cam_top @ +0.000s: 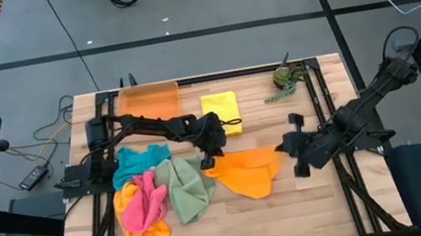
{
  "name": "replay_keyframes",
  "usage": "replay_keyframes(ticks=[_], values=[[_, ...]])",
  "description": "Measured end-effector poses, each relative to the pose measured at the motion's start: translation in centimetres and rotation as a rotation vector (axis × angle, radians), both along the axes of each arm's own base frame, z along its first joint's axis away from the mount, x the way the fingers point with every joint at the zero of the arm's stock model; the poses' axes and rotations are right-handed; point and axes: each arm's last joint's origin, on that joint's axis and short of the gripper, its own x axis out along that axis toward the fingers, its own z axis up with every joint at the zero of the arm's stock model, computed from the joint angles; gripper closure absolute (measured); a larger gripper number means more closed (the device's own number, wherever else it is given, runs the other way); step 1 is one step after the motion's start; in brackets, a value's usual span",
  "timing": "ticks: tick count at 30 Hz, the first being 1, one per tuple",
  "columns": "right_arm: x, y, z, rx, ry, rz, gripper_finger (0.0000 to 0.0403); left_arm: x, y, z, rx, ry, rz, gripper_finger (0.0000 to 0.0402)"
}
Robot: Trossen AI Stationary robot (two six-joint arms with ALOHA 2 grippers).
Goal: Fold microfiber towels
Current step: Fold the right orange towel
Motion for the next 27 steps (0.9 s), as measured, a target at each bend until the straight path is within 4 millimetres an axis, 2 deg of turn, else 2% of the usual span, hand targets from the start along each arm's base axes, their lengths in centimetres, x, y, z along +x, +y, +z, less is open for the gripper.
replay_keyframes(ticks=[3,6,8,11,15,19,21,23,25,27], values=[[-1.8,-1.3,1.6,-0.004,-0.016,-0.060,0.0402,0.3,-0.2,1.7,-0.004,0.006,-0.007,0.0395],[-3.8,-2.8,3.3,-0.024,-0.043,-0.134,0.0402,0.8,-0.6,4.8,0.025,-0.034,-0.041,0.0395],[-4.8,-3.6,4.3,-0.038,-0.089,-0.160,0.0402,1.1,-0.8,7.7,0.060,-0.085,-0.063,0.0396],[-6.0,-4.6,6.2,-0.086,-0.182,-0.171,0.0402,1.2,-0.8,13.6,0.174,-0.207,-0.046,0.0396],[-7.4,-5.9,8.7,-0.185,-0.292,-0.197,0.0402,0.0,-0.4,21.0,0.291,-0.285,0.003,0.0397],[-8.7,-6.9,11.2,-0.266,-0.368,-0.227,0.0402,-1.2,0.0,25.6,0.300,-0.289,0.030,0.0396],[-9.1,-7.1,11.9,-0.254,-0.378,-0.207,0.0402,-1.9,-0.1,26.8,0.279,-0.268,0.048,0.0397],[-9.1,-6.9,11.8,-0.167,-0.357,-0.146,0.0402,-2.1,-0.4,26.9,0.226,-0.232,0.082,0.0397],[-8.7,-6.1,10.6,-0.021,-0.294,-0.067,0.0402,-2.3,-1.3,25.9,0.120,-0.138,0.097,0.0397],[-7.8,-4.7,8.0,0.113,-0.180,-0.006,0.0402,-2.0,-3.0,23.9,0.016,-0.075,0.069,0.0394]])
